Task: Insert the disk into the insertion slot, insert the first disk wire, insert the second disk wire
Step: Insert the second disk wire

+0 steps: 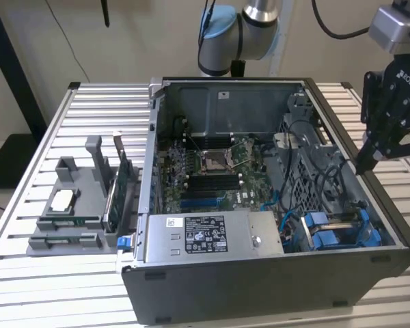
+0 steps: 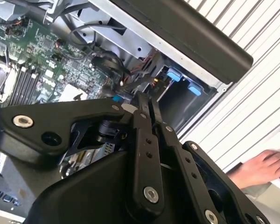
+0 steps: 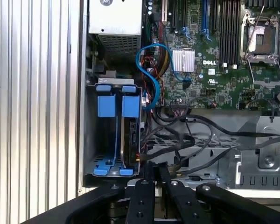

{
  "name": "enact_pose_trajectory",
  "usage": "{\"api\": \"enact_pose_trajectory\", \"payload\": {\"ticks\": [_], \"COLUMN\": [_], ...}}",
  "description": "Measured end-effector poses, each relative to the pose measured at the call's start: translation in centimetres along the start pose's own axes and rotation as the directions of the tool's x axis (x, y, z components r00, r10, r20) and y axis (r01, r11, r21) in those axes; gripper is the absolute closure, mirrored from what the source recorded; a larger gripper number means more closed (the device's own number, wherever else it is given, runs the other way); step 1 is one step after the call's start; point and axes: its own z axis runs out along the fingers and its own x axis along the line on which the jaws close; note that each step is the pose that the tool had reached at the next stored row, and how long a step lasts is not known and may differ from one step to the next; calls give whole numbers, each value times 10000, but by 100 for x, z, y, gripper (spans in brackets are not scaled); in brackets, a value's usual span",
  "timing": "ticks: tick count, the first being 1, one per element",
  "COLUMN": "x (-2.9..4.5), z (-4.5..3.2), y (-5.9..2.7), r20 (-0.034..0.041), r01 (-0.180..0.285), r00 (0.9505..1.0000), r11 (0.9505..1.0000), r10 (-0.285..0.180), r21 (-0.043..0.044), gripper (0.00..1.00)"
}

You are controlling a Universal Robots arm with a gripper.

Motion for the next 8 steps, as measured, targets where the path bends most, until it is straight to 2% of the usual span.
{"api": "enact_pose_trajectory", "payload": {"ticks": [3, 8], "x": [-1, -4], "z": [-1, 6], "y": [66, 238], "r20": [-1, -1], "r01": [0, 0], "r00": [10000, 10000], "r11": [10000, 10000], "r10": [0, 0], "r21": [0, 0], "gripper": [84, 84]}}
